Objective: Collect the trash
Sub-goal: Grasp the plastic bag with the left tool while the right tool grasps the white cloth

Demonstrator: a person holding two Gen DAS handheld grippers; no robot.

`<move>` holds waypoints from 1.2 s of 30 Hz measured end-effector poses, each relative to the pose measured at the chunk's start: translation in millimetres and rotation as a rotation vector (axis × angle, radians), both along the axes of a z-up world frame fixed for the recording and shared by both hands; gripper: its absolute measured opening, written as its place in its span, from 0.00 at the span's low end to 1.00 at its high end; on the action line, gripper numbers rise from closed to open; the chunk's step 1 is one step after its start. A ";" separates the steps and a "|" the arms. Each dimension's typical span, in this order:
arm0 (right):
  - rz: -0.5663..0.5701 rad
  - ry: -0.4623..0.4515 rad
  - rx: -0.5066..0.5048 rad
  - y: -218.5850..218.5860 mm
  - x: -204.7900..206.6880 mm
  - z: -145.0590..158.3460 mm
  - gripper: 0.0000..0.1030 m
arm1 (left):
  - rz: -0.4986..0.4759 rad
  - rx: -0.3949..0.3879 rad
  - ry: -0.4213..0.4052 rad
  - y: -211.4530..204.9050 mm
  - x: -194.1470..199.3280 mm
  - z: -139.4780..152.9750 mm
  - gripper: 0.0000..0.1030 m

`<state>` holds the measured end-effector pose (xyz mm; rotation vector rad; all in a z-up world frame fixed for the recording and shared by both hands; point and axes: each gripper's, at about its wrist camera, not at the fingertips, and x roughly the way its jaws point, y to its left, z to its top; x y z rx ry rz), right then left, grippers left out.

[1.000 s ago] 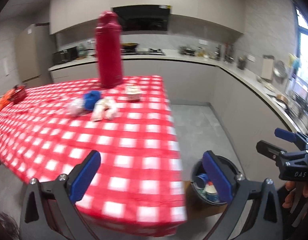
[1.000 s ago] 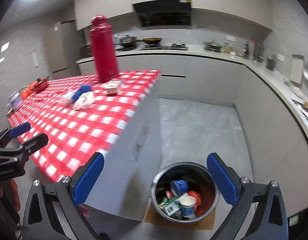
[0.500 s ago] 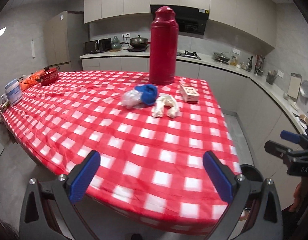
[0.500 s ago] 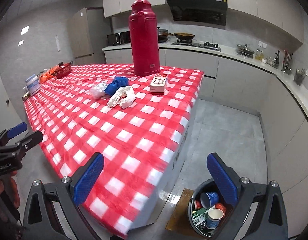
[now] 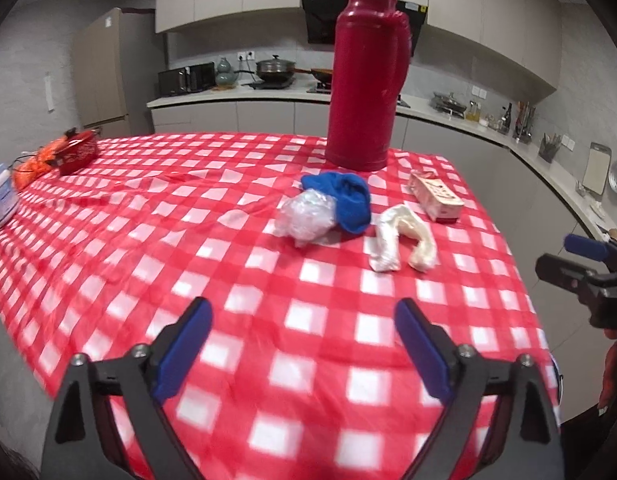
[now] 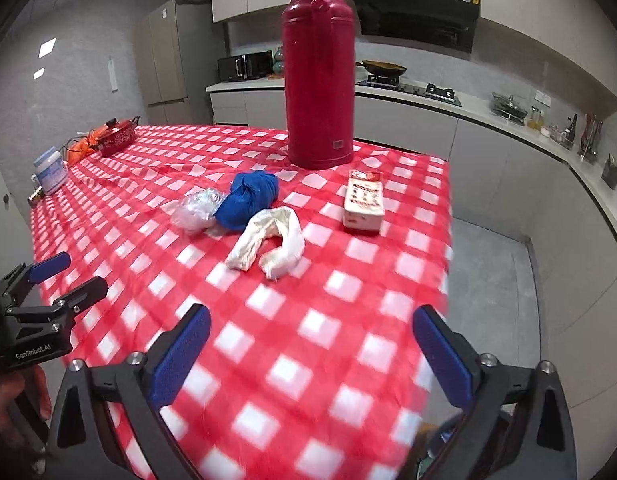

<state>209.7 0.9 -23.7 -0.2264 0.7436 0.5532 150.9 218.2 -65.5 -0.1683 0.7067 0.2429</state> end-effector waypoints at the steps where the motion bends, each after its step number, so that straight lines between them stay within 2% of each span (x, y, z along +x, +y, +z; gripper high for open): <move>1: 0.003 0.007 -0.002 8.7 7.4 -3.0 0.90 | -0.008 -0.003 0.005 6.0 7.6 -2.6 0.86; 9: -0.003 0.084 -0.037 59.9 60.4 -39.4 0.72 | -0.073 -0.026 0.042 34.2 64.4 -21.7 0.83; 20: -0.040 0.169 -0.066 82.3 108.6 -77.6 0.61 | -0.139 -0.058 0.085 42.1 116.4 -41.4 0.78; 24: -0.028 0.191 -0.068 88.3 120.0 -84.5 0.49 | -0.151 -0.071 0.102 45.0 128.5 -48.2 0.74; 25: -0.024 0.199 -0.066 89.9 122.1 -85.8 0.46 | -0.154 -0.073 0.106 45.5 130.4 -49.3 0.70; 27: -0.020 0.209 -0.062 92.8 125.0 -87.6 0.29 | -0.158 -0.087 0.116 47.0 132.7 -52.9 0.61; 29: -0.015 0.215 -0.053 94.2 125.1 -87.2 0.20 | -0.158 -0.092 0.125 47.8 131.2 -54.4 0.41; 32: -0.014 0.205 -0.041 92.4 120.1 -81.9 0.17 | -0.146 -0.113 0.117 51.6 123.4 -51.7 0.30; 36: -0.017 0.184 -0.013 82.9 111.0 -70.3 0.16 | -0.135 -0.100 0.088 52.5 107.0 -42.8 0.27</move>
